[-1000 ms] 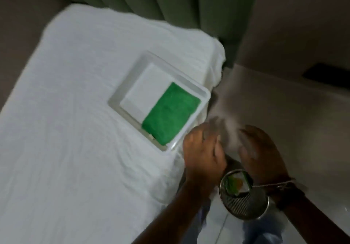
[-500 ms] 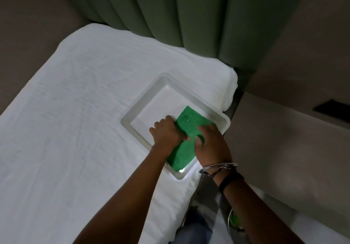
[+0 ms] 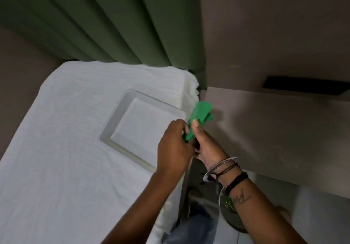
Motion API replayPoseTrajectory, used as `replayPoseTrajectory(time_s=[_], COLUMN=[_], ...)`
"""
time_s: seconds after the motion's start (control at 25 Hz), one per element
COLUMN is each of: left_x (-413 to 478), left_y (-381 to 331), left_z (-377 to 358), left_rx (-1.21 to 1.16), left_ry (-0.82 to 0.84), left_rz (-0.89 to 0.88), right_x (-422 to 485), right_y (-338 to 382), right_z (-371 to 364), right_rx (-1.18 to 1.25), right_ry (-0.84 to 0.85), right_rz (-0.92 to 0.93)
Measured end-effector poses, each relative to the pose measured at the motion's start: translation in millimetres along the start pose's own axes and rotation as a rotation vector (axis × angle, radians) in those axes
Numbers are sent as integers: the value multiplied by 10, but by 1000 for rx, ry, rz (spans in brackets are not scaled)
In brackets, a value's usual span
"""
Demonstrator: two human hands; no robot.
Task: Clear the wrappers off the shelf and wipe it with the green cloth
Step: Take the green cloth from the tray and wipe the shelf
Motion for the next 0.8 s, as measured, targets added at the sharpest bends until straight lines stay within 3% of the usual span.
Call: replayPoseTrajectory(time_s=[0.08,0.24,0.32,0.44,0.56,0.64,0.8], left_x=[-106,-270,-362,-538,-691,-784,-1133], left_y=[-431,-821,-1065,-1445,-1499,-1345,-664], left_z=[-448,-1280,-1779,-2468,-3032,-3273,-3402], left_rx=[-42,-190,-217,-221,-247,-234,-157], left_ry=[-2,-79,31,228,304,320,363], left_rz=[-28,23,-18,-219,-304,-303,-147], right_x=[-138,-362,-384,-334,-225,-240,-414], right_y=[-41,-588,-922,-1154,-1392,-1536,-1290], right_z=[584,1762,2169,2614,3221,3717,4589], right_rx=[244,442,536,703,808,649,-172], right_ry=[-81,-319,-350,-279,-367,-623,-1120], right_rz=[5,-89,-187,-223,-233,-272,-282])
Point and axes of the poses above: each hand's wrist, its own x-axis towards the middle knuckle, its own z-axis out of the back of the hand, y = z × x, the point moved 9 cm from there along x, towards the middle knuckle, and after that the axes turned 13 degrees about -z, right-handed, at the moved point
